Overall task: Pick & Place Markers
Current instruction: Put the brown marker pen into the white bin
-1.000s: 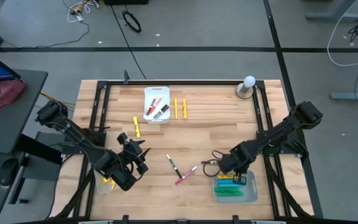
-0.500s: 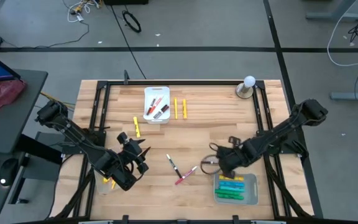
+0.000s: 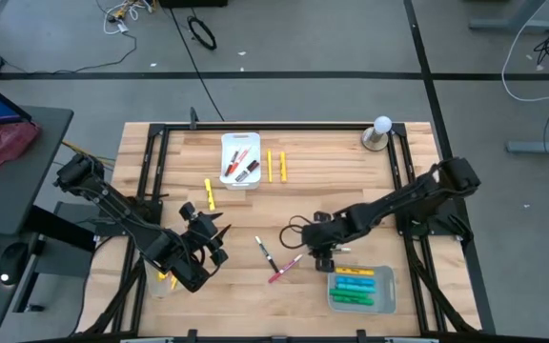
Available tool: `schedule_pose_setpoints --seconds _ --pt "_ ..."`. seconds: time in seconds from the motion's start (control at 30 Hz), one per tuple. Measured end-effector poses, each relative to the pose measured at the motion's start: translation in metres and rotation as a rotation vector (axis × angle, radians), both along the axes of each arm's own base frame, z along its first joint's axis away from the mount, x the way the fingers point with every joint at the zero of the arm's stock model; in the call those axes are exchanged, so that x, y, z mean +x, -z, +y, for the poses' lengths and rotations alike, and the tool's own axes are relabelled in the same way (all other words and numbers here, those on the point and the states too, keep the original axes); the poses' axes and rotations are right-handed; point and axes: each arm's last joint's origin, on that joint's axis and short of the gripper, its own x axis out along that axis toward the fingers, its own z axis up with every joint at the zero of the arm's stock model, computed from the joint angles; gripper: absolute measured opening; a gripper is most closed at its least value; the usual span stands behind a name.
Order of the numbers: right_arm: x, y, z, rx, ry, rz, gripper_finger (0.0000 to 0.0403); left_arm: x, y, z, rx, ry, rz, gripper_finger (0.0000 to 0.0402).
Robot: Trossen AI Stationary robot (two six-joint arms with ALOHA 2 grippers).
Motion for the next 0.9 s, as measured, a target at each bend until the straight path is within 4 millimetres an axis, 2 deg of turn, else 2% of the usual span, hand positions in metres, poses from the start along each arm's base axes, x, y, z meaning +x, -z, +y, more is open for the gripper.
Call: schedule_pose_setpoints --seconds 0.17,0.37,0.73,0.9 --pt "0.006 0.013 0.002 -0.037 -0.044 0.047 0.0155 0.000 0.000 0.000 0.002 -0.001 -0.002 0.0188" --pt "0.007 0.023 0.001 -0.091 -0.060 0.092 0.0114 0.000 0.000 0.000 0.003 -0.001 -0.002 0.0188" --pt "0.006 0.022 0.000 -0.139 -0.096 0.088 0.0030 0.000 0.000 0.000 0.002 -0.001 -0.003 0.0188" --pt "0.006 0.022 0.000 -0.150 -0.102 0.086 0.0007 0.000 0.000 0.000 0.002 -0.001 -0.003 0.0188"
